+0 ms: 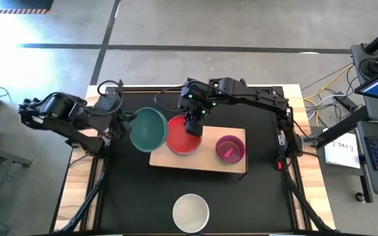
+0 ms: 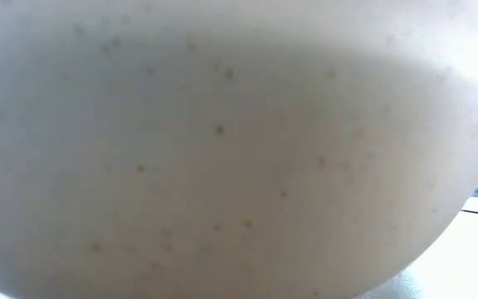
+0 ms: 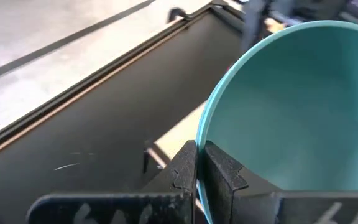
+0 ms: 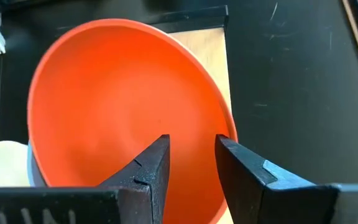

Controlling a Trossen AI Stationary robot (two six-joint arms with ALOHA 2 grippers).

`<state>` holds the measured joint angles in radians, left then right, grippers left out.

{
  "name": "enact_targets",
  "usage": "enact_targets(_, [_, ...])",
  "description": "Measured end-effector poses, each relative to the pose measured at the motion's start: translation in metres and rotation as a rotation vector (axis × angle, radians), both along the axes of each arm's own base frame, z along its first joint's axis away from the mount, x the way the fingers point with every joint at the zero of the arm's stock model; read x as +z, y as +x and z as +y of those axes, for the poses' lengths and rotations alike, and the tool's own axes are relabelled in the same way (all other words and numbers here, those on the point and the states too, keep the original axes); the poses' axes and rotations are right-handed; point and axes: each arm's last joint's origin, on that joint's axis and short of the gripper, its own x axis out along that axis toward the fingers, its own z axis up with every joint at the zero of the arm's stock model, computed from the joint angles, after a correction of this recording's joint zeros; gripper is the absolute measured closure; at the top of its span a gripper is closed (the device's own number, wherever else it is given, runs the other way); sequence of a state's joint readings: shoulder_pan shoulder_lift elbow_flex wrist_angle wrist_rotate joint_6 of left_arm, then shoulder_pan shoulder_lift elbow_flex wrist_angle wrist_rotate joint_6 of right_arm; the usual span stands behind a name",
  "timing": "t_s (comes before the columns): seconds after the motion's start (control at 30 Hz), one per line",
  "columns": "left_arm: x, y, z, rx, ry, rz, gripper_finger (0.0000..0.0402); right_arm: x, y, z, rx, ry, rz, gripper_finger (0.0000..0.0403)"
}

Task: Place and stack bowls onto a shelf
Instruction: Stack the big dark green bowl on top of the big orange bowl on the shelf

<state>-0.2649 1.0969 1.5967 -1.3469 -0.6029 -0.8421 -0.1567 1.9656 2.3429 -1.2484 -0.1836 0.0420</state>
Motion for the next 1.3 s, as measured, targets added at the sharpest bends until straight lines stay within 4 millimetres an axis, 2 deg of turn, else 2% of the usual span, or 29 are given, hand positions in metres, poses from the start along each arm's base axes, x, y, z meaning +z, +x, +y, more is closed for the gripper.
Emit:
enact_targets(0.13, [0.002,0.001,-0.007,-0.045,-0.009,-0.026,0.0401,0.0,0.0,0.002,0.013,0.015,-0.003,0.0284])
enact_targets(0.33, [0.001,0.012,-0.018,-0.096,-0.006,-0.043,0.0401,0.005,-0.004,0.006,0.026,0.142,-0.006,0.0284])
enact_targets(0.57, [-0.006,0.043,-0.031,-0.17,0.069,-0.01,0.0401,0.044,-0.037,0.011,0.017,0.129,-0.094,0.0284])
enact_targets(0.73, [-0.008,0.058,-0.035,-0.171,0.145,-0.024,0.0401,0.06,-0.051,0.019,-0.031,0.093,-0.131,0.0284])
enact_targets(0.9, [-0.006,0.071,-0.039,-0.181,0.175,-0.068,0.0401,0.06,-0.051,0.032,0.004,0.095,-0.126,0.0284])
enact_targets(1.3, [-0.031,0.109,-0.04,-0.096,0.261,0.04,0.0401,0.055,-0.056,0.04,0.016,0.067,-0.046,0.0284])
